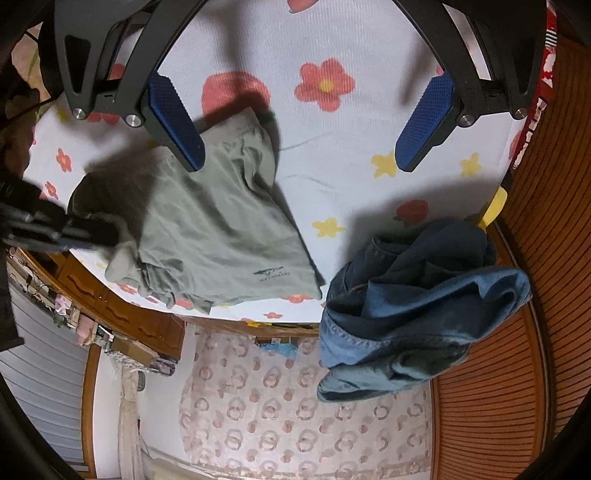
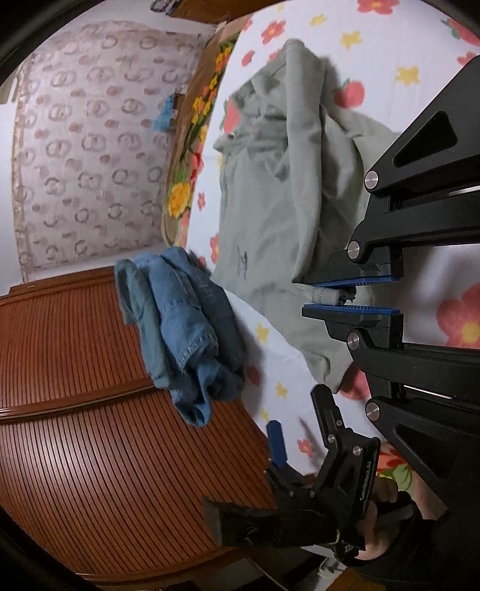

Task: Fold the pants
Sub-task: 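Lift the held leg with the right tool, fold it over the other leg, release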

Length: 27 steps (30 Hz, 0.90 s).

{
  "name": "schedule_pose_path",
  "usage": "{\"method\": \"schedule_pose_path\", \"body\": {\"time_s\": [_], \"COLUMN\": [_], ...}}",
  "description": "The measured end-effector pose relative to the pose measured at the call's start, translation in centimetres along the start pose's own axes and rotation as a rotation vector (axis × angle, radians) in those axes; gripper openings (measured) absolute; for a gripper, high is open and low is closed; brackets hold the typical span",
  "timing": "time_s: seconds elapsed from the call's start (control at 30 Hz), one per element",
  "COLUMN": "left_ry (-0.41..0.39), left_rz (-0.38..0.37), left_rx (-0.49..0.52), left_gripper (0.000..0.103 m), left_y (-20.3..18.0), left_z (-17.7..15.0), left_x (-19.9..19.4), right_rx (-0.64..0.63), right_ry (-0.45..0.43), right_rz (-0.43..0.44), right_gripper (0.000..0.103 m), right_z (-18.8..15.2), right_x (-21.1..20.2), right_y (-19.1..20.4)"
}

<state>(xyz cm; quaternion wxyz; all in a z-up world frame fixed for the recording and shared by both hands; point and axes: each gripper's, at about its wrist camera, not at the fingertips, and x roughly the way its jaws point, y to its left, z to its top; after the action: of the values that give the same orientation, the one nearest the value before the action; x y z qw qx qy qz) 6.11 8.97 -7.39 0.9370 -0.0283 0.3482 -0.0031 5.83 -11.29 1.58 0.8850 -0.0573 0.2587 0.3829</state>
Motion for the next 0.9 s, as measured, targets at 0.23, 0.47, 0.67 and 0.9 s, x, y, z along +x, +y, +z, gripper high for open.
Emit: {"method": "schedule_pose_path", "body": {"time_s": [0.23, 0.47, 0.67, 0.9], "left_ry": [-0.002, -0.005, 0.017, 0.023], "left_rz": [-0.015, -0.043, -0.086, -0.134], "left_rx": [0.007, 0.025, 0.042, 0.067], "left_gripper": [0.103, 0.103, 0.094, 0.088], "left_y": [-0.4, -1.6, -2.8, -4.5], "left_z": [0.7, 1.3, 1.5, 2.1], "left_x": [0.4, 1.0, 1.7, 1.9], "right_rx": [0.015, 0.023, 0.021, 0.069], "right_ry": [0.050, 0.012, -0.027, -0.046], "right_rz": [-0.007, -0.035, -0.120, -0.170], "right_gripper": [0.011, 0.030, 0.033, 0.038], "right_z": [-0.6, -0.3, -0.7, -1.4], "right_x": [1.1, -1.4, -3.2, -5.0], "right_y": [-1.8, -3.7, -5.8, -8.0]}}
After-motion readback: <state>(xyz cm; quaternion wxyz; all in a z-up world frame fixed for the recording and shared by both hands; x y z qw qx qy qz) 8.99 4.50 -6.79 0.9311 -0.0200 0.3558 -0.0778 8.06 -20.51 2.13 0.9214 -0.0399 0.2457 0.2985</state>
